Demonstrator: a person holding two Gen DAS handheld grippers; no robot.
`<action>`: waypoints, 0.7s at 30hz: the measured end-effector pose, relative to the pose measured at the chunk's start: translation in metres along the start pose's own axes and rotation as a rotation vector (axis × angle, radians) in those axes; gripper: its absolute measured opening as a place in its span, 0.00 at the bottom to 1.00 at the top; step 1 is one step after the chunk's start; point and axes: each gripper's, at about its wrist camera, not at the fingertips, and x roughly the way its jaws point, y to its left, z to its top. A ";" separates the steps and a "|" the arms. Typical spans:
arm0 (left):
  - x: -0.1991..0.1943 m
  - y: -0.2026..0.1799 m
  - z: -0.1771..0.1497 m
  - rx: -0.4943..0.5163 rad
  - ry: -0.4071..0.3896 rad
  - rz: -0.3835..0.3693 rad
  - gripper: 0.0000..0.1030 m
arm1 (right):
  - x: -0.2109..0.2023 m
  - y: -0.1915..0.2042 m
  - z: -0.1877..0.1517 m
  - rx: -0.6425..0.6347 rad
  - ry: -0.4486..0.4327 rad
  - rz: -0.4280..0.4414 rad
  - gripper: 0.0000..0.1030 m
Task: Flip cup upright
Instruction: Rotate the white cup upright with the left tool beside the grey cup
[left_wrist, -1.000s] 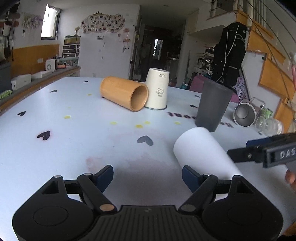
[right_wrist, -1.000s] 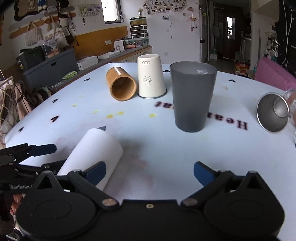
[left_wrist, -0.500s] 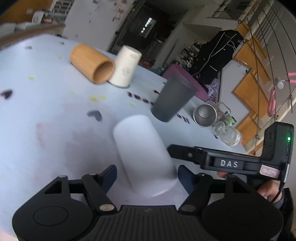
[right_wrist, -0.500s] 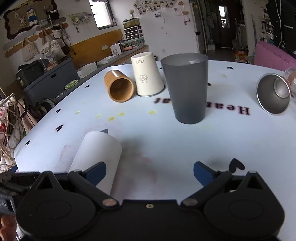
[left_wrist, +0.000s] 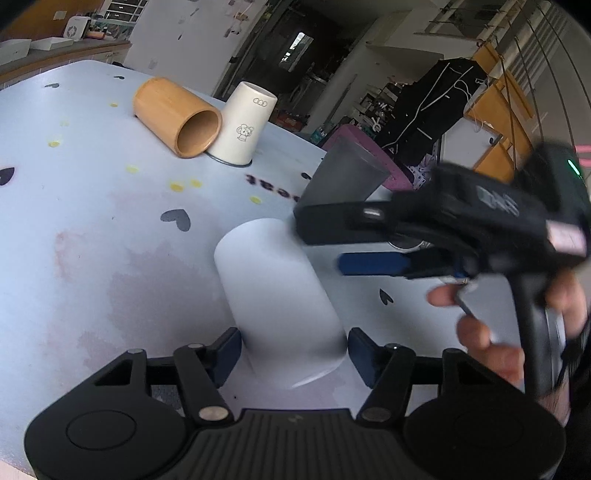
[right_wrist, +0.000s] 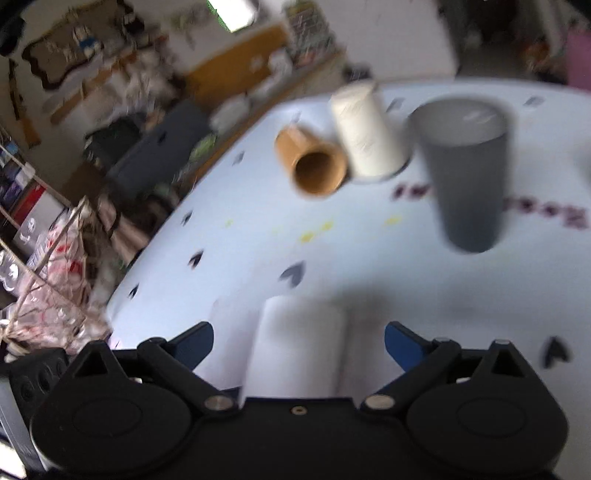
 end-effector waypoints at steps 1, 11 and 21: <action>0.000 0.000 0.000 0.003 -0.001 0.001 0.62 | 0.009 0.002 0.006 0.007 0.043 -0.003 0.96; 0.001 -0.009 -0.004 0.081 -0.016 0.040 0.62 | 0.028 0.007 0.003 0.007 0.083 -0.059 0.64; 0.010 -0.017 -0.029 0.292 -0.085 0.181 0.61 | -0.027 0.050 -0.040 -0.290 -0.132 -0.160 0.63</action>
